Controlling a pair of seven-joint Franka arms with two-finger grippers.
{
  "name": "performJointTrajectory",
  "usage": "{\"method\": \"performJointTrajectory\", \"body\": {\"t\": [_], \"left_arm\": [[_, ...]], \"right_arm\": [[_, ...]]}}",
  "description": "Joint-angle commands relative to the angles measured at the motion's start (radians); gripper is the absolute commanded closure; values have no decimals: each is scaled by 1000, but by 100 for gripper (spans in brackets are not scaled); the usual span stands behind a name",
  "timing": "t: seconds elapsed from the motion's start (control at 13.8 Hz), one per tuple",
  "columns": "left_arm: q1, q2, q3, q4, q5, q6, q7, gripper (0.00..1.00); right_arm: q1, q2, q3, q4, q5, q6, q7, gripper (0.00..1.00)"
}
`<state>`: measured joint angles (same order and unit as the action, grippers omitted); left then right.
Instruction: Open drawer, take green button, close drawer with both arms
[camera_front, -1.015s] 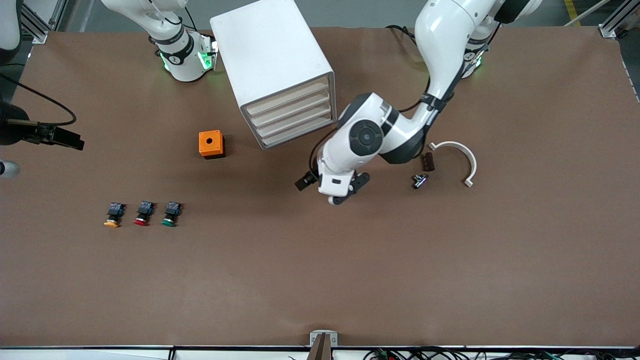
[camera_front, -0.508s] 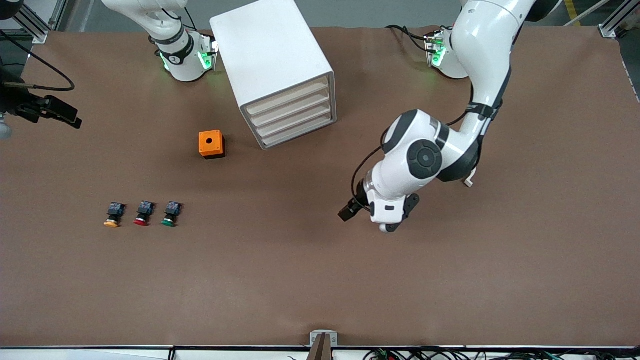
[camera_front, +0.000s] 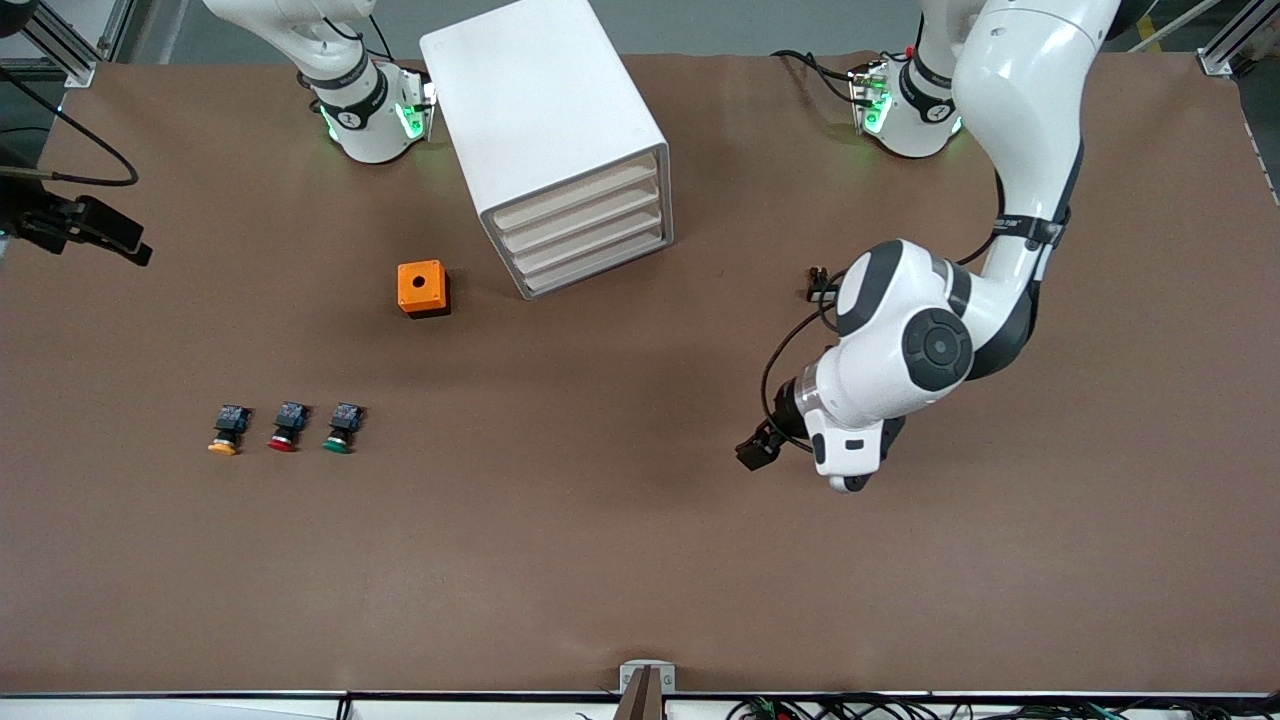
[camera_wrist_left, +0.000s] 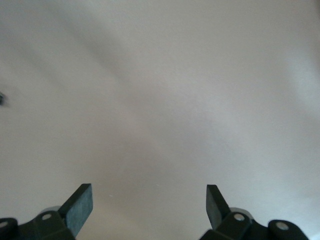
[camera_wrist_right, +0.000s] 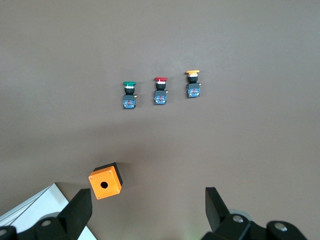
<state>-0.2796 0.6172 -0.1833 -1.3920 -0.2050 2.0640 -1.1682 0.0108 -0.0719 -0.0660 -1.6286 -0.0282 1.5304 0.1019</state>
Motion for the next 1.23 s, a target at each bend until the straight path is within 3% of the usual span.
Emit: {"method": "performJointTrajectory", "body": {"t": [0.0,0.22,0.51,0.87,1.02,1.16], "left_arm": [[65,-65,-16,-28,18,-91,143,0],[124,-118,-16,-28,18,-253,359,0],[212,-249,-13,-74,19,-381,635,0],[327,-578,-16,-384,62,-390,885,0],[371,-673,-16,-470,61,-395,958,0],[384,-738,-7,-527,61,-394,1018,0]], "right_arm": [[-26,32,12,78,-13,-41,-4,0],[-23,41,12,84,4,-39,4,0],[-15,-14,18,73,4,-156,6,0],[-9,-35,23,37,7,-219,6,0],[-60,-127,55,-67,65,-162,4,0],[-74,-192,89,-129,67,-124,6,0]]}}
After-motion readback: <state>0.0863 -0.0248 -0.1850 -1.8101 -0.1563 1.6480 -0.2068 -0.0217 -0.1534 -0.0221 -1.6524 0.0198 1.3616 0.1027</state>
